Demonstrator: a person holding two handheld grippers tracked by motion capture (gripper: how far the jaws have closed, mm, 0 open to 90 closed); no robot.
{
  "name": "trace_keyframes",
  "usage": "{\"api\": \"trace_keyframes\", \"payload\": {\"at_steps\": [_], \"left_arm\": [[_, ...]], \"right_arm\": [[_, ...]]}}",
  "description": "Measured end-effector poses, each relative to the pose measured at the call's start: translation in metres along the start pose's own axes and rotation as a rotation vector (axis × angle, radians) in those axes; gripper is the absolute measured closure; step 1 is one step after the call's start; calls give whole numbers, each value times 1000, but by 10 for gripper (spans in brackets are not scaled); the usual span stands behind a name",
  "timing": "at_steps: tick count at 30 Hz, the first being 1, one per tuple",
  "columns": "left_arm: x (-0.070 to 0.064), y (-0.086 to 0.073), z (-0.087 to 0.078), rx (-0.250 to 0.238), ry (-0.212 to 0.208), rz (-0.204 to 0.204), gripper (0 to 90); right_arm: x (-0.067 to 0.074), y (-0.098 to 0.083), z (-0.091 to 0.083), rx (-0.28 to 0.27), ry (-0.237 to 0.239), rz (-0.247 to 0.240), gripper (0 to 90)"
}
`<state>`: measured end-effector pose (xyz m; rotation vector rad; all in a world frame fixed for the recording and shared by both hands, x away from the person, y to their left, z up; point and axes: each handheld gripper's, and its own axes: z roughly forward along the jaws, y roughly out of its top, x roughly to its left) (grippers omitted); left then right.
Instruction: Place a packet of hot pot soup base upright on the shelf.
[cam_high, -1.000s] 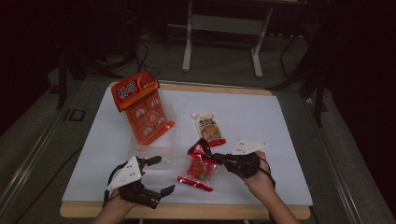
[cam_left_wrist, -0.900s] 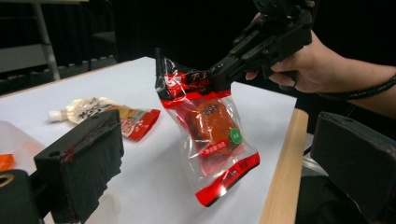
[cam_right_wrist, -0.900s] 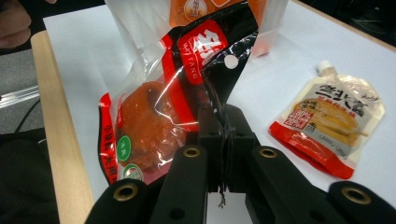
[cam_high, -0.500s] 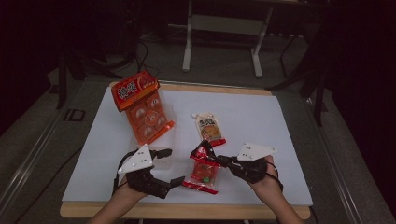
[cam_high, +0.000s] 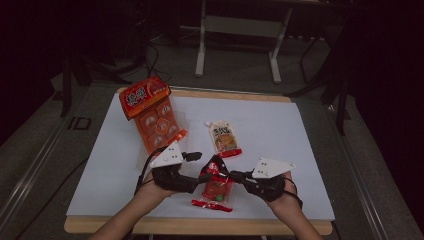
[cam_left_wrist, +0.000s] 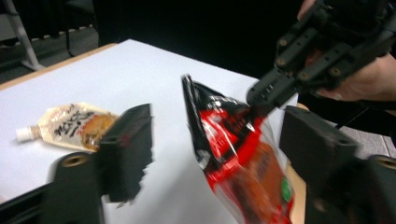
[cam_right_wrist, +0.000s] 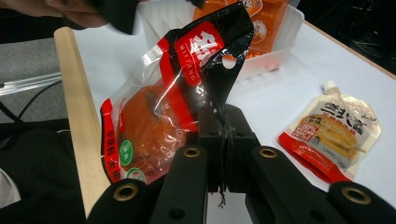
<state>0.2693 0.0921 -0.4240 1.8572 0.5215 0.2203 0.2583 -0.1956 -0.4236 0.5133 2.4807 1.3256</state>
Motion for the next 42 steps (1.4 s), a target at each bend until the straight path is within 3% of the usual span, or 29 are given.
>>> {"api": "trace_keyframes", "payload": {"at_steps": [6,14,20,27,42], "left_arm": [[6,6,8,36,-19,6,522],[14,8,17,64,-97,-56,680],[13,11,14,58,-98,-44,836],[7,15,7,24,-70,10,879],[2,26,-6,-38,-92,49,888]], "right_arm": [[3,2,-1,-14,8,-9,882],[6,6,-2,-13,9,-23,882],[5,5,-3,-12,5,-26,879],[4,4,-2,-37,11,-10,862],[-1,4,-9,-98,-4,34,736]]}}
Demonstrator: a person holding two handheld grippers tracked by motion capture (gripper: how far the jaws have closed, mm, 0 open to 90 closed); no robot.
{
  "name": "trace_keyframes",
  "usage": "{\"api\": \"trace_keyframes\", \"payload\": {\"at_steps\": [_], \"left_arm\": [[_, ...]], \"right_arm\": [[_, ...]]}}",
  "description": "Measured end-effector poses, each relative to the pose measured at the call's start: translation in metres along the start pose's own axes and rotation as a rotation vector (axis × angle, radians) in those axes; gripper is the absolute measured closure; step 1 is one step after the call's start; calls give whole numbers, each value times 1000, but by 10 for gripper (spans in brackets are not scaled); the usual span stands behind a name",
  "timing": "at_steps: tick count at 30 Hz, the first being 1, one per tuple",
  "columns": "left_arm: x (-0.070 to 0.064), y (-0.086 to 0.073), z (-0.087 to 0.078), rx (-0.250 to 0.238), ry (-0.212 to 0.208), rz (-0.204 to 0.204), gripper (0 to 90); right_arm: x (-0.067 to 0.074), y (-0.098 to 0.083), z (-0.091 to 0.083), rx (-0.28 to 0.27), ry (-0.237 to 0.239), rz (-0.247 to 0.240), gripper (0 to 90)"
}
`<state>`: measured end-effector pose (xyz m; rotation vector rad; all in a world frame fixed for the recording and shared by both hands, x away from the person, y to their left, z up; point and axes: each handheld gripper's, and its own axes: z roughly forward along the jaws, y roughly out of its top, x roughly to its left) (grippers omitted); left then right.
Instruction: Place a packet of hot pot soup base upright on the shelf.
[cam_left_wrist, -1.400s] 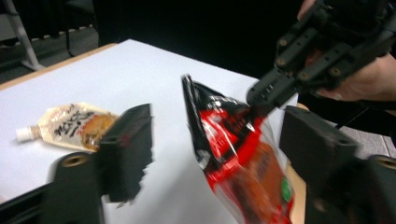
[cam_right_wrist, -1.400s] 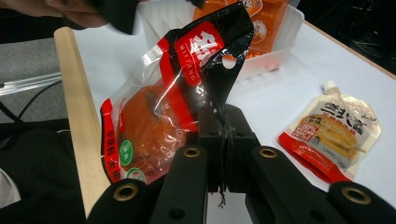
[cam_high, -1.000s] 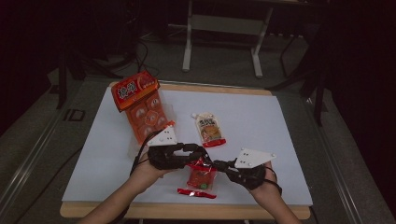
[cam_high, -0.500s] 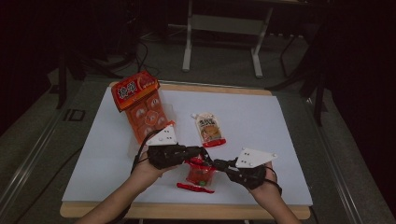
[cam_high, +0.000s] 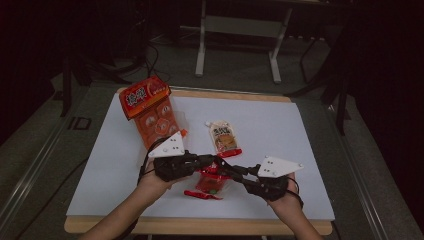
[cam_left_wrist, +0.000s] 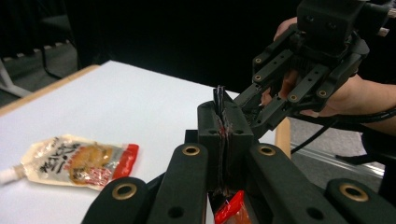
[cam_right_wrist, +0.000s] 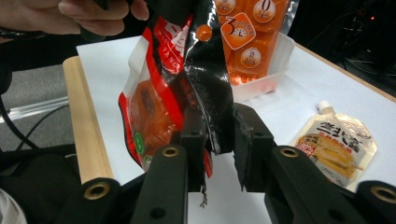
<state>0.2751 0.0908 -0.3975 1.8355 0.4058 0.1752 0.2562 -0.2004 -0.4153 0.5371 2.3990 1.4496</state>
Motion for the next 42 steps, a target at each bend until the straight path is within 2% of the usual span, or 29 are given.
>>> {"api": "trace_keyframes", "payload": {"at_steps": [6,7,9,10,14,19,22,23,25,27,31,37,42], "left_arm": [[2,4,-7,-47,24,9,888],[3,4,-9,-61,15,3,888],[4,5,-13,-73,37,19,888],[6,6,-16,-82,33,16,888],[11,6,-24,-121,70,28,887],[18,7,-34,-165,85,40,886],[22,9,-40,-169,100,42,886],[23,9,-42,-171,110,46,886],[26,10,-46,-179,114,41,886],[29,10,-51,-182,133,51,886],[35,8,-61,-192,137,55,885],[42,3,-76,-188,180,53,884],[51,-3,-90,-199,184,67,884]], "right_arm": [[-6,-2,-4,-27,-24,34,661],[-8,-3,-6,-35,-30,42,640],[-11,-4,-9,-48,-41,58,597],[-12,-5,-10,-54,-45,65,571],[-16,-7,-17,-87,-77,84,439],[-21,-10,-22,-120,-112,119,230],[-23,-12,-25,-142,-98,134,152],[-23,-13,-26,-139,-76,128,122],[-23,-14,-27,-138,-91,117,133],[-24,-15,-28,-151,-72,135,132],[-25,-17,-29,-164,-59,149,133],[-25,-20,-28,-157,-42,157,135],[-27,-21,-26,-155,-39,162,136]]}}
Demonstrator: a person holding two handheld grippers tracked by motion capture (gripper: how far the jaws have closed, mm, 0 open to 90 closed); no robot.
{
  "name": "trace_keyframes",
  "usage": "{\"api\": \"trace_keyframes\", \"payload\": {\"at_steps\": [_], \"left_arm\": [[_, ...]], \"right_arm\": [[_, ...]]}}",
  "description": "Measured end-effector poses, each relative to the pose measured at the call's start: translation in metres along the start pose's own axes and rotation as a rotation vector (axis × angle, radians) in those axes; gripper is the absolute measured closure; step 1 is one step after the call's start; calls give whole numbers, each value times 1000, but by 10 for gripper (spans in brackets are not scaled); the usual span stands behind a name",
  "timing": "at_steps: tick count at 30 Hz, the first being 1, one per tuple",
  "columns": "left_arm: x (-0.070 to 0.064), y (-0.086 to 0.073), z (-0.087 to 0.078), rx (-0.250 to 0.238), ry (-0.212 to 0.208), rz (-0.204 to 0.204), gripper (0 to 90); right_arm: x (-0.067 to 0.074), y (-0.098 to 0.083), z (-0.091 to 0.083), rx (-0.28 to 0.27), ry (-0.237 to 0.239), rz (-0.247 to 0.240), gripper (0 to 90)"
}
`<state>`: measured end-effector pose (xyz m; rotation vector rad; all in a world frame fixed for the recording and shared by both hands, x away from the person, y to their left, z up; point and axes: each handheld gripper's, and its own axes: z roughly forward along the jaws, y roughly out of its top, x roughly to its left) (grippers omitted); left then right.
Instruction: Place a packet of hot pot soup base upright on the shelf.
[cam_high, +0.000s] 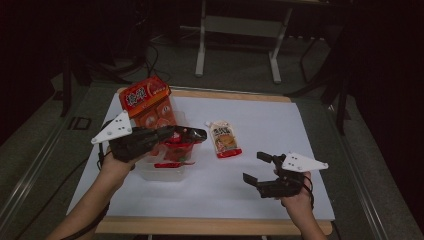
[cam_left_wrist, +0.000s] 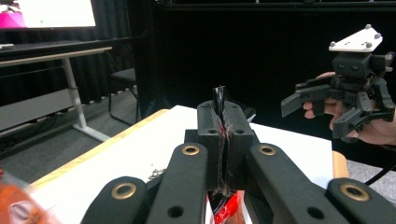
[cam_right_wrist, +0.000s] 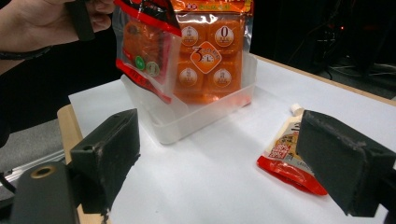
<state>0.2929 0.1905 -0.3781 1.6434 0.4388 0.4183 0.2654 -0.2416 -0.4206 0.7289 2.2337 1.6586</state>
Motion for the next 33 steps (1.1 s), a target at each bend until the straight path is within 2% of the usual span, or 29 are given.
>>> {"api": "trace_keyframes", "payload": {"at_steps": [2,3,5,6,9,17,21,25,33], "left_arm": [[5,-3,-5,-9,-3,-8,883],[7,-5,-8,-13,8,1,883],[12,-9,-11,-23,-1,-17,883],[13,-11,-13,-22,14,-12,883],[17,-17,-16,-13,20,-18,883],[26,-36,-23,-22,11,-41,882],[28,-45,-25,-25,-7,-67,882],[29,-54,-24,-7,-1,-77,880],[30,-76,-22,-3,-3,-120,879]], "right_arm": [[-1,0,0,1,6,2,136],[-1,0,0,1,6,1,136],[-2,-1,0,-2,17,13,136],[-2,-1,0,-4,17,15,136],[-2,-2,0,2,16,19,136],[-2,-3,1,4,23,24,137],[-3,-4,2,10,26,29,138],[-4,-5,2,9,23,29,138],[-4,-7,4,22,27,33,138]]}}
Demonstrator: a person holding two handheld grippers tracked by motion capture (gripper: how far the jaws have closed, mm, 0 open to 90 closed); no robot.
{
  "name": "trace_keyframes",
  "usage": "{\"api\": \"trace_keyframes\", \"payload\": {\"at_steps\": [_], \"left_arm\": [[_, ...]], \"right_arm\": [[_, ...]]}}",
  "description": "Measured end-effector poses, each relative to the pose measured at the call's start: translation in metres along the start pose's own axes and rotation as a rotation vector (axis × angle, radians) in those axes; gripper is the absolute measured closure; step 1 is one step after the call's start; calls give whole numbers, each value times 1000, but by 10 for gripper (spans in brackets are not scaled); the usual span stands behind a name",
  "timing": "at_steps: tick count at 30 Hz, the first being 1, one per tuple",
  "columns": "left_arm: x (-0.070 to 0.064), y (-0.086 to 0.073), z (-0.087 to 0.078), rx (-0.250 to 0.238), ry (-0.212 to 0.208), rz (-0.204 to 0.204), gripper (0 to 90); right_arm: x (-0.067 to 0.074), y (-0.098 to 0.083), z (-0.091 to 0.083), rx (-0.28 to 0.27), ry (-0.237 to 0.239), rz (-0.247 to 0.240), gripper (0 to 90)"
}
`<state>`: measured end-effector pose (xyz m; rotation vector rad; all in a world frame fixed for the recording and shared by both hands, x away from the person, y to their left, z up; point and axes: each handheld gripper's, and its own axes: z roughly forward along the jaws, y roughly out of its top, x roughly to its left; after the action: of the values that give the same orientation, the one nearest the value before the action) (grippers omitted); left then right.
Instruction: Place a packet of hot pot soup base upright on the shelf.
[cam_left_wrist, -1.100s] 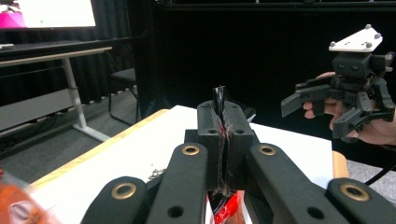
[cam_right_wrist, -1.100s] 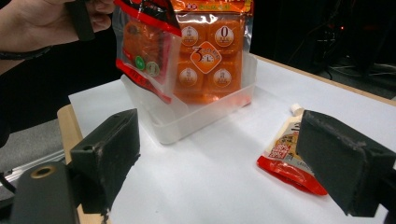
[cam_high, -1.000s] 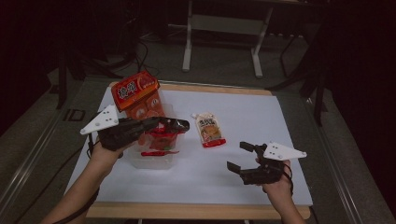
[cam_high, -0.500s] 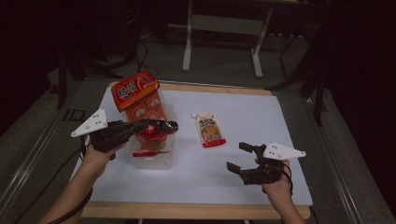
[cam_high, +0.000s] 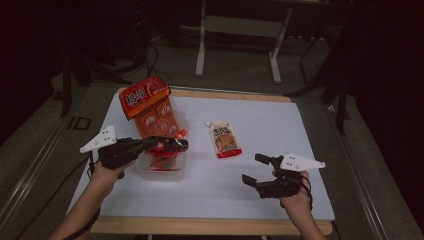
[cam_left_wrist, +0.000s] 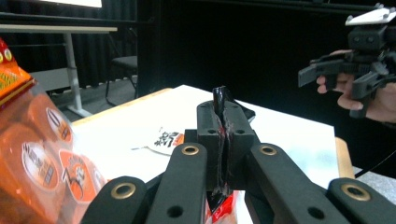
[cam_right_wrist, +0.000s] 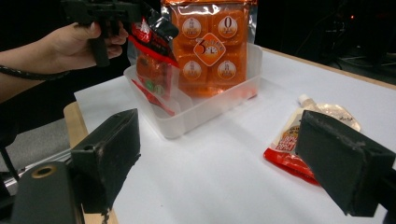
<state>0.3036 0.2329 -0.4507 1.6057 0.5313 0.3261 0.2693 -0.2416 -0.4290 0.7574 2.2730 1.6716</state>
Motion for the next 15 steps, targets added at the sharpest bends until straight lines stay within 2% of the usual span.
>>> {"api": "trace_keyframes", "payload": {"at_steps": [12,15], "left_arm": [[4,-22,-6,26,2,-18,873],[7,-29,-8,44,-6,-41,869]], "right_arm": [[0,-2,-1,17,-1,3,139],[-1,-2,0,21,1,4,139]]}}
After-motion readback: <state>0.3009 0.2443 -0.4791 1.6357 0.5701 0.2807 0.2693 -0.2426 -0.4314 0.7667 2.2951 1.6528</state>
